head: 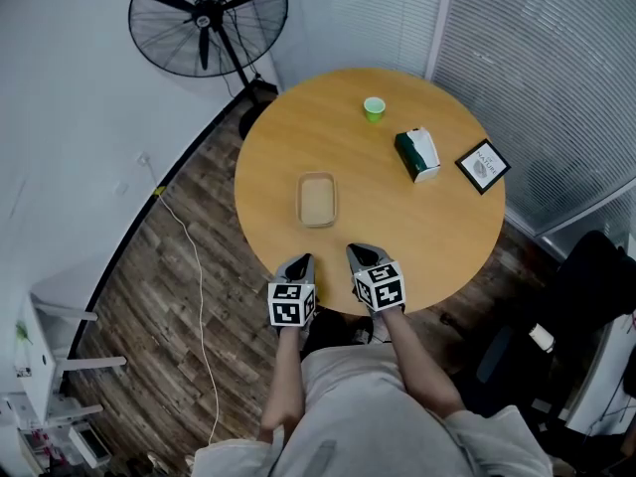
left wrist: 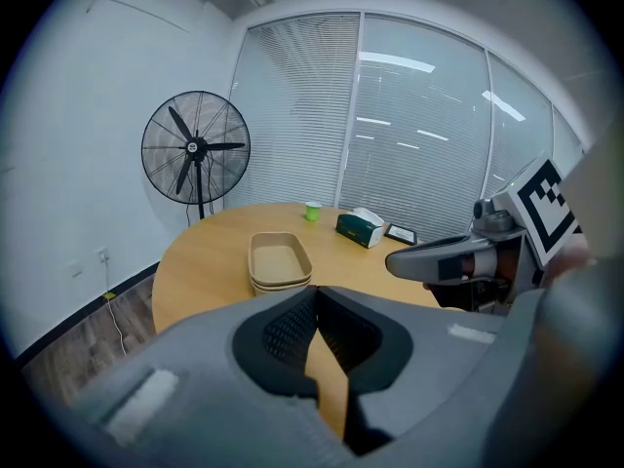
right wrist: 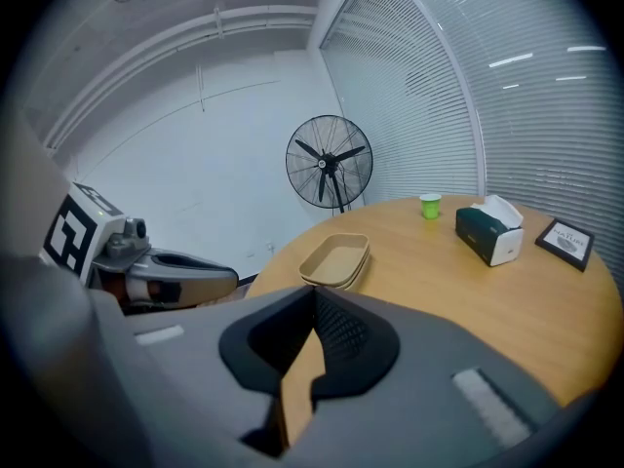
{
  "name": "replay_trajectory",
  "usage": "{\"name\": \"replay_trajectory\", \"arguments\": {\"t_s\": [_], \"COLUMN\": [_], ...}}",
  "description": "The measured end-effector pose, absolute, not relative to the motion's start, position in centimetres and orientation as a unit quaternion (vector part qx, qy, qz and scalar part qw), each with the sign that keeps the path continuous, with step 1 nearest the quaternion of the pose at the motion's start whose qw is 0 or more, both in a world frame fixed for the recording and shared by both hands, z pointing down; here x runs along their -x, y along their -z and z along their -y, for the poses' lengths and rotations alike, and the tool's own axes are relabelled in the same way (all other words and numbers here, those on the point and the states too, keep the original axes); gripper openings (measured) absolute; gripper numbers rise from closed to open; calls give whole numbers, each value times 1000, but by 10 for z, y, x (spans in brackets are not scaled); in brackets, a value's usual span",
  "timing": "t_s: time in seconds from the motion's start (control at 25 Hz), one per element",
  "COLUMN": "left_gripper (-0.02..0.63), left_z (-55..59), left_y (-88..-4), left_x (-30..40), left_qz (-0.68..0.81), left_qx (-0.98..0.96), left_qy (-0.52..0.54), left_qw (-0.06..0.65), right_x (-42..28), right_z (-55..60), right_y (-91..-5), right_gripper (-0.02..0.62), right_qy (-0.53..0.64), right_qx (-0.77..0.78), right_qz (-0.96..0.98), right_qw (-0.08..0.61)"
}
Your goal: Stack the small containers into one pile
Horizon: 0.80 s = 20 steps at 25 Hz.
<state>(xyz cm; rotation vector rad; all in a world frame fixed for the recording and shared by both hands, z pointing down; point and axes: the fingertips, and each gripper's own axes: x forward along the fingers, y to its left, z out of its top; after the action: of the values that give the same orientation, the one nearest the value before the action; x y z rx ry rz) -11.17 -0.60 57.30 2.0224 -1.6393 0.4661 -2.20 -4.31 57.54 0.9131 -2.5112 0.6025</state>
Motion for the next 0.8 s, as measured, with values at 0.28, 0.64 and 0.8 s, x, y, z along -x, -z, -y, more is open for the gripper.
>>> {"name": "replay_trajectory", "arguments": {"t_s": [0.28,0.64,0.8], "left_gripper": [2,2,2], "left_z": [6,8,8], "left_y": [-568,-569,-569], "left_x": [110,108,108], "left_qz": [600,600,599], "left_qx": [-743,-744,-744], "left_qy": [-172,-172,-172], "left_qw": [241,239,241], "right_x": [25,21,19], "right_z": [39,41,43], "right_y": [-574,-576,-576], "right_gripper": [-3,-3,-3], "right_qy": [-214,-215,-218], "right_qx": [-319,-322,-325], "right_qz": [900,899,897], "right_qw": [205,204,204]}}
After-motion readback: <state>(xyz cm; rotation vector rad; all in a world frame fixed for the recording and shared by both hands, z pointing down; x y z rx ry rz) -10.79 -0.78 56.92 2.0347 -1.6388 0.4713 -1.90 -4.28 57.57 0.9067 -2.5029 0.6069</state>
